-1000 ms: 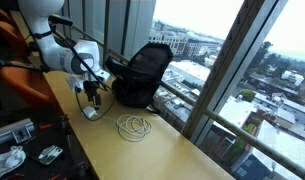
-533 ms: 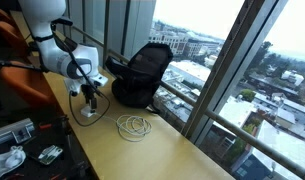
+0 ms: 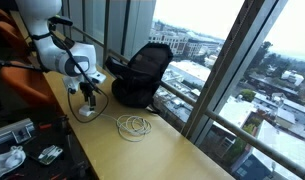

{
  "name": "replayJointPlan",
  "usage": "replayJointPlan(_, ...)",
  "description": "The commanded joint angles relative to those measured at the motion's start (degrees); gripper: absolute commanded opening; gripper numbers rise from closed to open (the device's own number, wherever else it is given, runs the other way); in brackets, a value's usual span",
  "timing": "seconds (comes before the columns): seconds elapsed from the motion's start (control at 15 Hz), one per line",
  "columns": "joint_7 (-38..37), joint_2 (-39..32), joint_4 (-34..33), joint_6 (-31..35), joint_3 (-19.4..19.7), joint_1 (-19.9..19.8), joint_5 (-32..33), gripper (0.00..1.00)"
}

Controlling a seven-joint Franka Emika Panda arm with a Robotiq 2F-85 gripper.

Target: Put the white cable in the black bag then lay the bag down.

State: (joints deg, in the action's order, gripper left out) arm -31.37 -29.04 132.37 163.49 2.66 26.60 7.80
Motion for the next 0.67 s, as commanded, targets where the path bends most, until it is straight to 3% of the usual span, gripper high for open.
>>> replayJointPlan(0.0,-1.7,1.6,0.5,-0.7,4.1,4.5,2.1,1.0)
replayJointPlan(0.27,-3.0,1.6,0.8,-1.3,6.8,7.5,4.4,1.0)
replayJointPlan(0.6,-2.6,0.3,2.6,-2.4,7.4,6.9,4.4,1.0)
